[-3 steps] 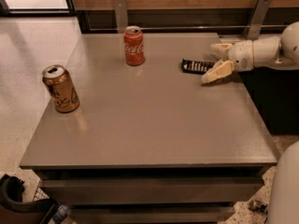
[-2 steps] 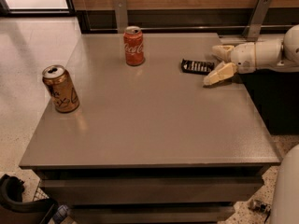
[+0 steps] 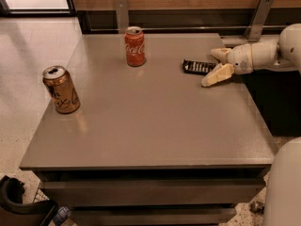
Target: Move rxbar chocolate near orange can
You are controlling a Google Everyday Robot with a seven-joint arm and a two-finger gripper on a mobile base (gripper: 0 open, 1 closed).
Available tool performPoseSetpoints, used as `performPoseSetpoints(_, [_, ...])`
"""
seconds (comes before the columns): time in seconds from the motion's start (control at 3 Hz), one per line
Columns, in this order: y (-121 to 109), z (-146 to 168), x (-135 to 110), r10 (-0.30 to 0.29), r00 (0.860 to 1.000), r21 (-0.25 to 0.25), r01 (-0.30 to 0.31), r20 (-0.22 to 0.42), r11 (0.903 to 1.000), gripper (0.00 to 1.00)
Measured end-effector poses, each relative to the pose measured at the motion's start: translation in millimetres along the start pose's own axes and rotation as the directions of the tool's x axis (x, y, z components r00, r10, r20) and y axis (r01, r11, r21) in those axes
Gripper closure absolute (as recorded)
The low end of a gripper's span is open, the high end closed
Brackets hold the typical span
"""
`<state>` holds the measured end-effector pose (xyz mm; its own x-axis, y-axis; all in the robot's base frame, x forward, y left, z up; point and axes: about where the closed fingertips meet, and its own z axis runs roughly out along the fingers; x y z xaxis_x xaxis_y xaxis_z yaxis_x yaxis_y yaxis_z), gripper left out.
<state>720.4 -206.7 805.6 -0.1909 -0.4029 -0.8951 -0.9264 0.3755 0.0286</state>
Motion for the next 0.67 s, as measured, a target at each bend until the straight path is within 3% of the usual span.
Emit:
performPoseSetpoints(0.33, [0.2,4.3,0.1,0.002,1.0,-0.006,-0.002,-0.001,1.0,0.16])
performPoseSetpoints(0.67, [0.3,4.8,-0.6,0.002,1.0,-0.007,-0.002,-0.001,1.0,0.46])
